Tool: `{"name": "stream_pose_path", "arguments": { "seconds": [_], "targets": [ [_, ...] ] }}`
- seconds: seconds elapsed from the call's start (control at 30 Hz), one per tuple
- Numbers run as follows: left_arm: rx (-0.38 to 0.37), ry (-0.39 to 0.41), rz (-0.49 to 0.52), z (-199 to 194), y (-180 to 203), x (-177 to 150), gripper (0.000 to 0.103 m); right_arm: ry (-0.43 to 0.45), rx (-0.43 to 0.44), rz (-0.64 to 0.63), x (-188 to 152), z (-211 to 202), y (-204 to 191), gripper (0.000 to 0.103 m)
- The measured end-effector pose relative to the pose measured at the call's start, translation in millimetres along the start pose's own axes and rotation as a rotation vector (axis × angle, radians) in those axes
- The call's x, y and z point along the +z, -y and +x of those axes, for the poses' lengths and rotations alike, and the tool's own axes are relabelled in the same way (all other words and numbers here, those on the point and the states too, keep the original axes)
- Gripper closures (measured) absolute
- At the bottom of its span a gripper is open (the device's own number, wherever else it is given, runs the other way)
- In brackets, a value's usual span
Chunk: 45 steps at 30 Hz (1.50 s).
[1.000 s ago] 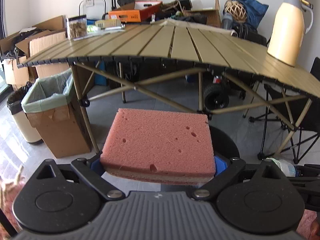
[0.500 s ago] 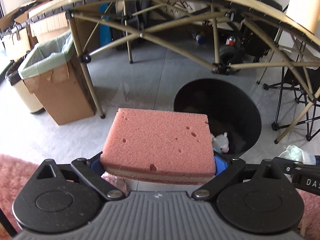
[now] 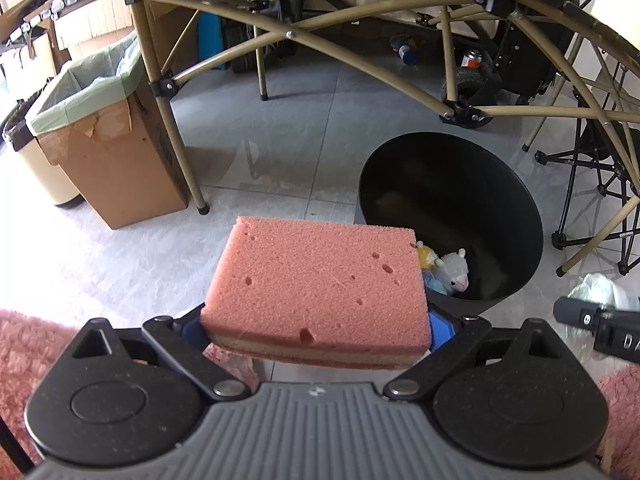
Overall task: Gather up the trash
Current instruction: 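Carry the pink sponge and plastic bag down over the black bin, then open the right gripper over the bin to drop the plastic bag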
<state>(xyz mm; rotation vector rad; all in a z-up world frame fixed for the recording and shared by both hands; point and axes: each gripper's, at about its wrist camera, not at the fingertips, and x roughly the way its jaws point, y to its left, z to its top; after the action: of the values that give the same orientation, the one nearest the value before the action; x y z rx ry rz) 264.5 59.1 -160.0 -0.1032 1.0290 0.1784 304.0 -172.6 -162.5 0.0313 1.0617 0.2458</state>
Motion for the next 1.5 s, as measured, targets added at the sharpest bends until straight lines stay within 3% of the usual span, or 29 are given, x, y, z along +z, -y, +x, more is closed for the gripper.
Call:
{"name": "stream_pose_path", "arguments": {
  "seconds": [0.63,1.23,1.43,1.5],
  "targets": [
    [0.010,-0.080,-0.060,22.7,-20.1,8.5,0.004,-0.028,-0.013,-0.048,60.3,48.5,-30.4,0.055],
    [0.074,-0.100,-0.049,40.6,-19.0,23.1,0.004,-0.103,-0.017,-0.082,84.5,93.4,-54.6,0.054],
    [0.078,-0.121,-0.044,46.4,-18.6,24.8,0.004,-0.120,-0.035,-0.103,86.1,101.1,-62.3,0.047],
    [0.079,-0.124,-0.044,47.4,-18.9,24.9,0.004,-0.130,-0.036,-0.106,87.5,102.8,-63.1,0.030]
  ]
}}
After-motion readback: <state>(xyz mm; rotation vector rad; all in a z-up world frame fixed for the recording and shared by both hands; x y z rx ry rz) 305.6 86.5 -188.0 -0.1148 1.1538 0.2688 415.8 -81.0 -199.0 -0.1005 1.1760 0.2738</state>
